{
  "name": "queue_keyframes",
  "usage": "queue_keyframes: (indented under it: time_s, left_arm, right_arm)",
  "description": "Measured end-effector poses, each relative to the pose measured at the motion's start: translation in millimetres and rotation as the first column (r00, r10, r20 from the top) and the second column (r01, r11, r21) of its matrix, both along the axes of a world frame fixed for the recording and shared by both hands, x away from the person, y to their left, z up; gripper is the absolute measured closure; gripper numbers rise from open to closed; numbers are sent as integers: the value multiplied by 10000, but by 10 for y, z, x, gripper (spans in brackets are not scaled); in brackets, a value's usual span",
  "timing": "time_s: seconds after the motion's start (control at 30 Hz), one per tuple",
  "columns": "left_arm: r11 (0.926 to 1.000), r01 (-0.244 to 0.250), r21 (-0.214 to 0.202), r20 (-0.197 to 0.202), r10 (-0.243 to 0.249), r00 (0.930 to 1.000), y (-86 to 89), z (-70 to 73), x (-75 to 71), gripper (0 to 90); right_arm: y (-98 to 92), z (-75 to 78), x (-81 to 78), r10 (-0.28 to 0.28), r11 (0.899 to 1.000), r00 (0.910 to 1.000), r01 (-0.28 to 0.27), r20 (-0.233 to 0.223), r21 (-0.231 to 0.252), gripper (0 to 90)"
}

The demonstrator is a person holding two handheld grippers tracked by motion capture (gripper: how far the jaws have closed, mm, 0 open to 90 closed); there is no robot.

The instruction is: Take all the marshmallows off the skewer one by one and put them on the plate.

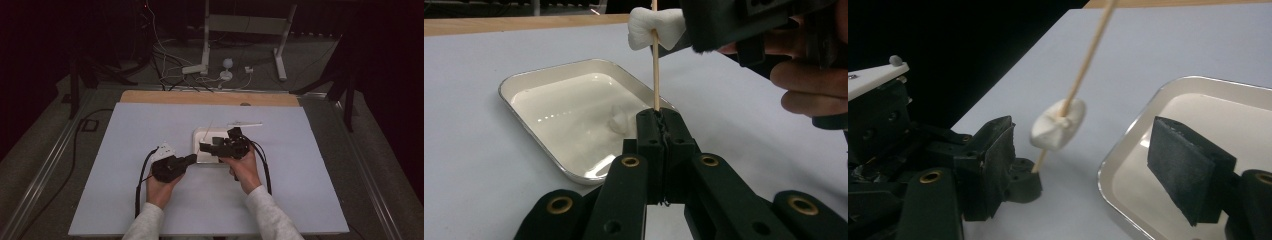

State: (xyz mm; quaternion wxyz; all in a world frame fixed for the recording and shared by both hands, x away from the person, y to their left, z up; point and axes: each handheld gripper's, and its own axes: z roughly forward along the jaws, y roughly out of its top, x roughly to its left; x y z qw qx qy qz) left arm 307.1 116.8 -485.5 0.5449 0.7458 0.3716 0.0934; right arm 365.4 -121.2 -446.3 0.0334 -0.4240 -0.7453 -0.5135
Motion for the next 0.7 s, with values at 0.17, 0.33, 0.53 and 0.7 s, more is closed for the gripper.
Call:
queue_keyframes:
  time_s: [0.17,0.33,0.53,0.7]
  left_arm:
    - [10000,29,-50,18,-29,10000,-11,4,-5,900]
    - [10000,55,-76,30,-54,10000,-16,6,-9,900]
    - [9998,122,-182,44,-121,9999,-21,5,-8,900]
    - [9995,185,-236,79,-184,9998,-17,8,-9,900]
  right_arm:
    - [85,-11,-21,241,9997,9997,-241,6,-44,289]
    - [135,-27,-35,430,9990,9990,-431,-90,-153,498]
    - [121,-33,-26,329,9994,9989,-326,-320,95,724]
    - [102,-16,-35,230,9993,9995,-223,-228,289,761]
